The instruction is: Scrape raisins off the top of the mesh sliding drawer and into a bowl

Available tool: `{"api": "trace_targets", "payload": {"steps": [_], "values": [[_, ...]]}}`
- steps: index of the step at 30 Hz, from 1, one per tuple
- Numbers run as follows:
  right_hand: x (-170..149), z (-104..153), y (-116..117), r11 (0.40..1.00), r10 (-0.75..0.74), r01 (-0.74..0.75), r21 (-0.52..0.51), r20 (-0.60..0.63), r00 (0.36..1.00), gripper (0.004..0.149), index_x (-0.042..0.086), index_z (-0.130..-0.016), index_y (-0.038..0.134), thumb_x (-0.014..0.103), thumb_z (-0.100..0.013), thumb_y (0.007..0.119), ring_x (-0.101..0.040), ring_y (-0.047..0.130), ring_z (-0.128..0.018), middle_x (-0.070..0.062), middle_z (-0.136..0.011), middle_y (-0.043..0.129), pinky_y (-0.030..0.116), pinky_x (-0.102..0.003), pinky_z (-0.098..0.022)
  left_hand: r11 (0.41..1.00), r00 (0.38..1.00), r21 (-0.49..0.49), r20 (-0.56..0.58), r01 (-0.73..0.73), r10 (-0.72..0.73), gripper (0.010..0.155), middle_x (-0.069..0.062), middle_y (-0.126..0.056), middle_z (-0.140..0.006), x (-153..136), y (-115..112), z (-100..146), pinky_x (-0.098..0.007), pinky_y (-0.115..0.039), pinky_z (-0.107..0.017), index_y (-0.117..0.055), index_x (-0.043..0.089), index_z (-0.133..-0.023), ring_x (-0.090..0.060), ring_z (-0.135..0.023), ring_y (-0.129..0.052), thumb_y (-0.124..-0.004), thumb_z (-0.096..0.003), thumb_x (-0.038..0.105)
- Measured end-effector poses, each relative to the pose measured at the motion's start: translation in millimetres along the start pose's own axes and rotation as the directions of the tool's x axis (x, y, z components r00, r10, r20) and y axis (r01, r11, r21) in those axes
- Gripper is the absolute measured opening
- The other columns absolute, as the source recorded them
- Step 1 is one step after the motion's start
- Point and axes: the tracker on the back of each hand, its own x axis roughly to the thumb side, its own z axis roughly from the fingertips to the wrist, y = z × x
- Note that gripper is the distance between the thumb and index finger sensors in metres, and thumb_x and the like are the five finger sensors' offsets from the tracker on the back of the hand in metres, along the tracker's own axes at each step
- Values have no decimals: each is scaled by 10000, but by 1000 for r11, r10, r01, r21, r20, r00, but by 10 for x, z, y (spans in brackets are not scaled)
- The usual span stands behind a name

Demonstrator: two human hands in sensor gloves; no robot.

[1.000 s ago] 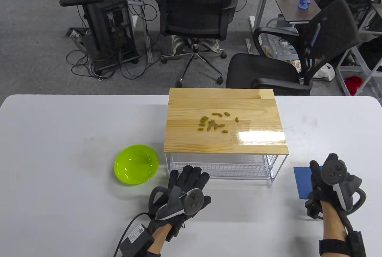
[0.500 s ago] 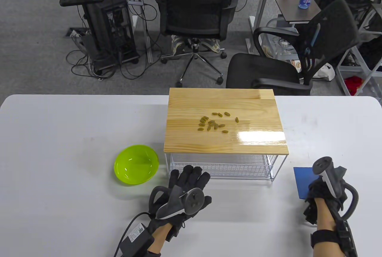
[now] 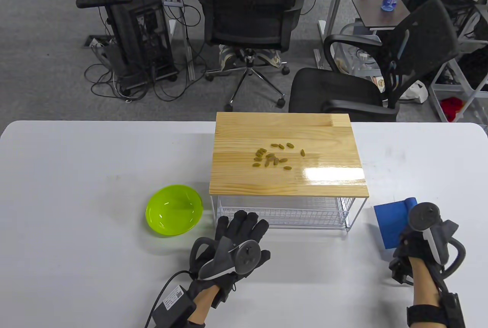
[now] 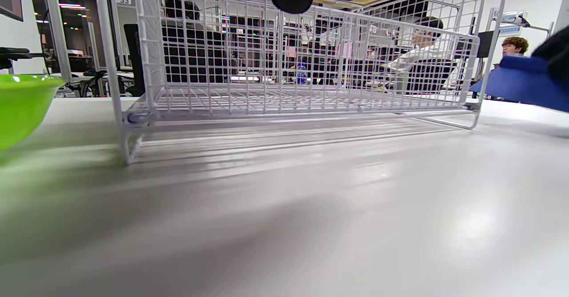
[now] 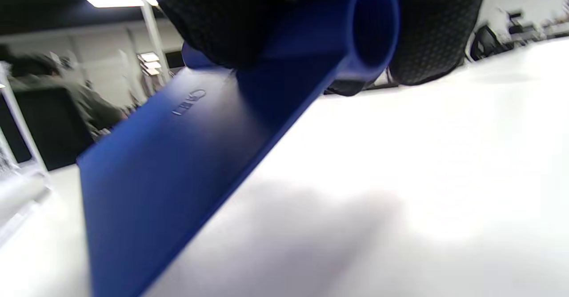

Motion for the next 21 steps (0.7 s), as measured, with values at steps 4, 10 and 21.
{"api": "trace_targets", "payload": {"steps": [4, 10, 21], "values": [[76, 93, -440, 988, -81, 91, -125, 79, 994, 610, 52, -1087, 449, 193, -561, 724, -480, 821, -822, -252, -1045, 522, 748, -642, -552, 1000, 1000, -14, -8, -3, 3, 743, -20, -518, -1268, -6, -27, -22, -630, -445, -845, -452, 400, -1157, -369, -1194, -540, -548, -480, 689], [278, 167, -1084, 868, -403, 441, -227, 194, 894, 591, 44, -1072, 497, 180, -555, 749, -481, 817, -811, -254, -1035, 558, 745, -635, -539, 999, 1000, 32, -6, 13, -12, 739, -15, -513, -1269, -15, 47, 15, -631, -448, -844, -455, 405, -1154, -369, -1203, -523, -548, -479, 690], [1639, 239, -1513, 941, -154, 264, -213, 424, 892, 591, 79, -1076, 516, 164, -550, 772, -471, 801, -851, -226, -1057, 569, 735, -623, -577, 993, 997, 91, -6, 78, -78, 749, -27, -454, -1282, -20, 132, 108, -641, -427, -836, -419, 408, -1161, -385, -1213, -449, -543, -480, 694]]}}
